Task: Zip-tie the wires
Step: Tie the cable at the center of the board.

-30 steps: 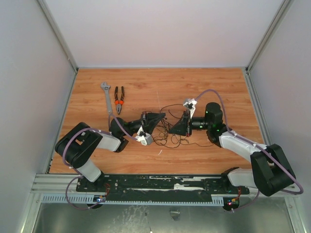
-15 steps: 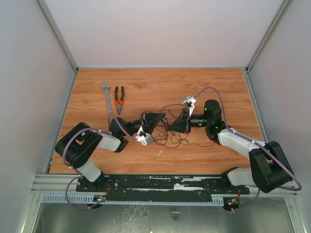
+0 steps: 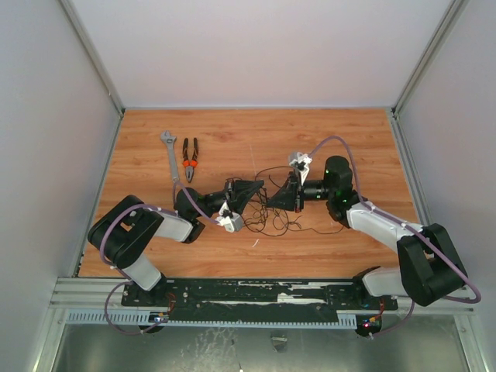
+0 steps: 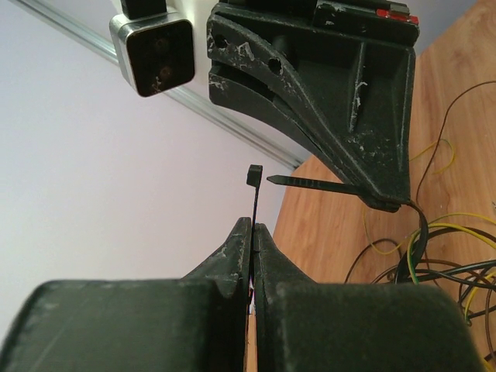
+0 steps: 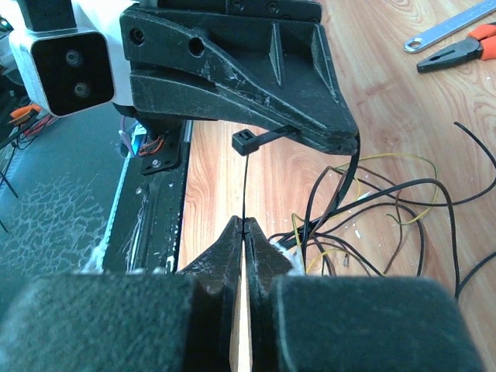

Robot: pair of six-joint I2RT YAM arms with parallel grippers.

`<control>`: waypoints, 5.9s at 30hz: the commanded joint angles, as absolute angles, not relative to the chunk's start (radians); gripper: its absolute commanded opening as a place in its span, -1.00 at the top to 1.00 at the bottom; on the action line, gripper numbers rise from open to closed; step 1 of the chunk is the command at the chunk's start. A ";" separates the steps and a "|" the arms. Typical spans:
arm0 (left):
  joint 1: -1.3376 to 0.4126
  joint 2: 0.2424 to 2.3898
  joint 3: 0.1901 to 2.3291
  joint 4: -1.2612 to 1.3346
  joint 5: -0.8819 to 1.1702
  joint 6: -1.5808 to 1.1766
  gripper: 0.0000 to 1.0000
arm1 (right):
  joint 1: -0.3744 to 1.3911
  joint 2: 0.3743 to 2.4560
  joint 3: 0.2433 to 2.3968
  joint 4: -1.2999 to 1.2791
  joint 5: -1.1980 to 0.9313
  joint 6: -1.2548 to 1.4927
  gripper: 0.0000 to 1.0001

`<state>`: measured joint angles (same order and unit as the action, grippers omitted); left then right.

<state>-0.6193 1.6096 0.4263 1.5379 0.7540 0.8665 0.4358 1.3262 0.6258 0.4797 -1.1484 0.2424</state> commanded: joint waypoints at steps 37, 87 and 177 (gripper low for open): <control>-0.627 1.623 0.437 1.767 0.756 0.841 1.00 | 0.419 1.349 0.634 0.518 -1.202 0.229 1.00; -0.635 1.627 0.435 1.776 0.747 0.845 1.00 | 0.397 1.356 0.616 0.624 -1.231 0.305 1.00; -0.637 1.646 0.432 1.801 0.742 0.831 1.00 | 0.419 1.364 0.622 0.572 -1.236 0.281 1.00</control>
